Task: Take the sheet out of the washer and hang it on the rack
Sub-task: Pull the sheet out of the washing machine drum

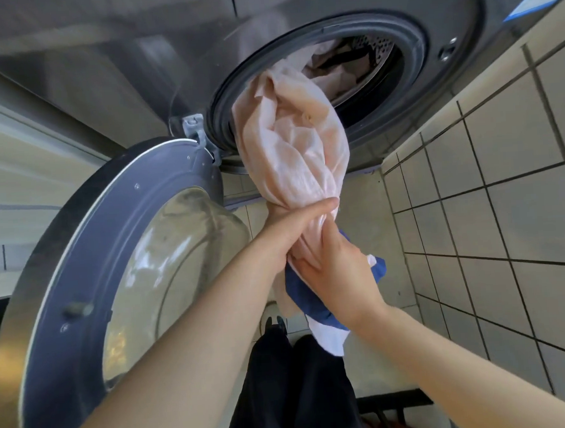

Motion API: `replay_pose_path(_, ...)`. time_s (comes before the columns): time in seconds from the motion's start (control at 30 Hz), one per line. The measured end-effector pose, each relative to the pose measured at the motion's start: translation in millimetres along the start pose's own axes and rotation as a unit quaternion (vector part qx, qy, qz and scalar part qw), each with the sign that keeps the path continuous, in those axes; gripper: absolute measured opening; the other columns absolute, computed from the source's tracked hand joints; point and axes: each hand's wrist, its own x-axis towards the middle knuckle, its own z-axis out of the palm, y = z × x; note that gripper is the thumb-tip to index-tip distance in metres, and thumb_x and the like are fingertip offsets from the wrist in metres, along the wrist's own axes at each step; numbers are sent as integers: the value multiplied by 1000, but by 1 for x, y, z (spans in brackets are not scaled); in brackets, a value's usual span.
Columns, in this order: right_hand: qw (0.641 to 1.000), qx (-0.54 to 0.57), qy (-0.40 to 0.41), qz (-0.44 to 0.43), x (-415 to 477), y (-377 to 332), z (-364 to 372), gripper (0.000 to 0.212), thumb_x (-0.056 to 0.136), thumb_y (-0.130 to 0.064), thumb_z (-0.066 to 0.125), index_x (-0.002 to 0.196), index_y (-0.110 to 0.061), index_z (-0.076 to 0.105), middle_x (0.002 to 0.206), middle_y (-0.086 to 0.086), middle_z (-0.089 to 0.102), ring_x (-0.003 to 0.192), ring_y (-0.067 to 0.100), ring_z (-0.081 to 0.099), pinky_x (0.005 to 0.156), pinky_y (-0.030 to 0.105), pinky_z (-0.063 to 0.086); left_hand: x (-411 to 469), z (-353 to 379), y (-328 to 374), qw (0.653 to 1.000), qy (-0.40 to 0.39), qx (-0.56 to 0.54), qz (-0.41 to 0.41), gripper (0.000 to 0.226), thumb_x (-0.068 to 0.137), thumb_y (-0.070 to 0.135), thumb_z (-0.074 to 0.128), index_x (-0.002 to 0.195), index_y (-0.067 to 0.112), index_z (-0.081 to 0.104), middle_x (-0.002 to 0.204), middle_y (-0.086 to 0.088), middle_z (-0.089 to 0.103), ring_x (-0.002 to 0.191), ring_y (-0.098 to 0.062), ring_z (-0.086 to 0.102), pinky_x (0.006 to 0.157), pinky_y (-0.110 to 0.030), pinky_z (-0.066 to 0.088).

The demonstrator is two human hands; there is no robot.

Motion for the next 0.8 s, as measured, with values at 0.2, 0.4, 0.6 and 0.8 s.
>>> replay_pose_path(0.2,994,-85,-52,-45,-13,-2,-11,38,89,-32,62,119,-12,50,107,5,61,95,24,58,79,32,48,-3,-4,-1,998,-33,-6,-52,66,58,32,88,117,16,62,98,-3,74,89,-19,71,86,-31,55)
replay_pose_path(0.4,955,-230,-33,-183,-3,-3,-51,44,90,-48,49,99,-10,70,69,0,66,61,23,59,51,29,48,-6,-23,1,994,32,104,-29,52,55,28,85,101,15,65,88,-2,71,82,-18,68,70,-27,53)
replay_pose_path(0.6,873,-404,-21,-273,46,3,-75,69,78,-1,60,143,-11,42,137,15,51,122,41,48,88,49,49,-17,-45,-4,988,58,130,53,43,55,25,86,81,29,53,83,13,62,77,-3,60,58,-18,44)
replay_pose_path(0.8,753,-519,-80,-397,90,-24,-56,92,82,-12,57,154,-30,3,160,13,14,143,43,17,112,55,26,-36,-53,-11,973,20,187,133,36,53,39,79,84,27,65,83,10,73,82,1,67,75,-24,57)
